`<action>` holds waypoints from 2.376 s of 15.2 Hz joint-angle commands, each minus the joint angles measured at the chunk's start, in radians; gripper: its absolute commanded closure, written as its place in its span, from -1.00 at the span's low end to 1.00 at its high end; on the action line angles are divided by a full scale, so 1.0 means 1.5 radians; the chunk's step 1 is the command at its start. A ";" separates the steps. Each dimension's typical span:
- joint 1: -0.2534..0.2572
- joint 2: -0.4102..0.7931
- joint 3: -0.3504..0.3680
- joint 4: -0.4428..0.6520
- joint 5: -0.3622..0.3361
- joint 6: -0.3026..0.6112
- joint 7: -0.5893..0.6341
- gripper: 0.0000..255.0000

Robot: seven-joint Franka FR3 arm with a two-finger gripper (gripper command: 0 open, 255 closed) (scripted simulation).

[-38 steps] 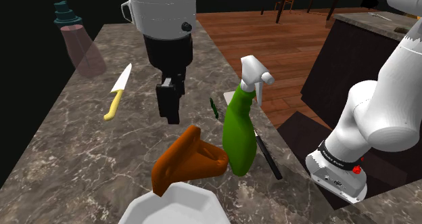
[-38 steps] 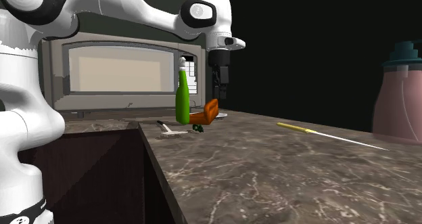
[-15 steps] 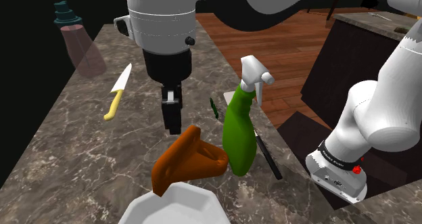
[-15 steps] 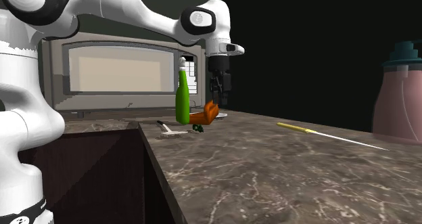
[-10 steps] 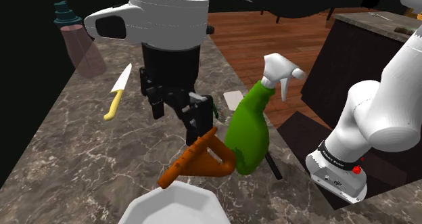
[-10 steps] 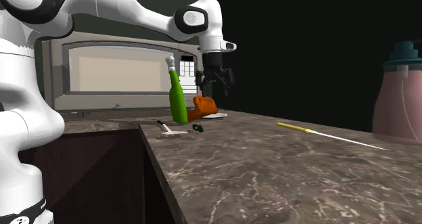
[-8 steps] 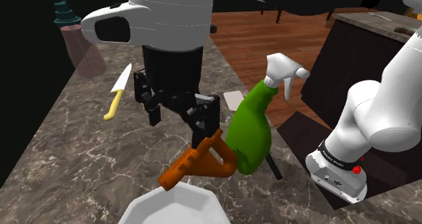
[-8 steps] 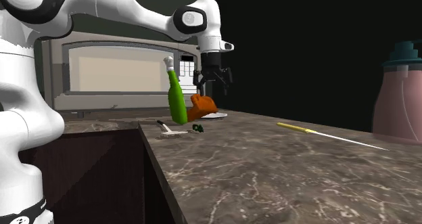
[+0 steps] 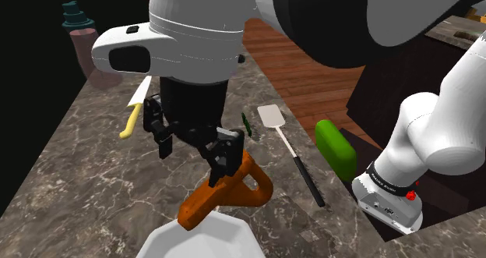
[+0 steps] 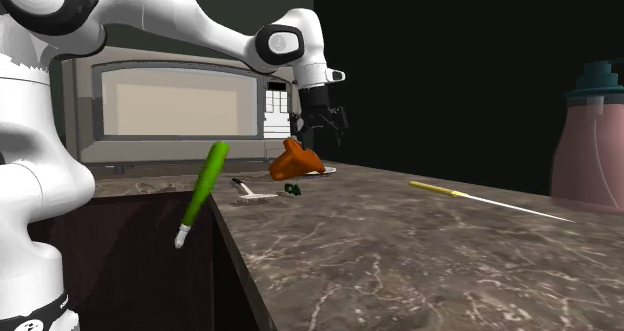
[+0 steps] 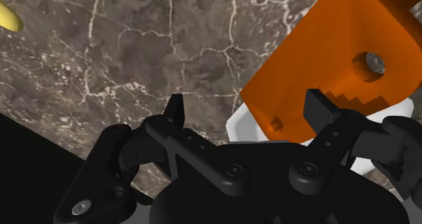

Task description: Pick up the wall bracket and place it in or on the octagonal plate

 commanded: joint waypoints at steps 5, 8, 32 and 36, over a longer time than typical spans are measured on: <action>0.001 0.011 0.000 -0.009 -0.002 -0.054 -0.003 -1.00; 0.006 0.014 0.005 0.006 -0.006 -0.065 0.009 1.00; 0.038 -0.025 0.100 -0.097 -0.324 0.086 0.358 -1.00; 0.038 -0.025 0.101 -0.097 -0.324 0.086 0.358 -1.00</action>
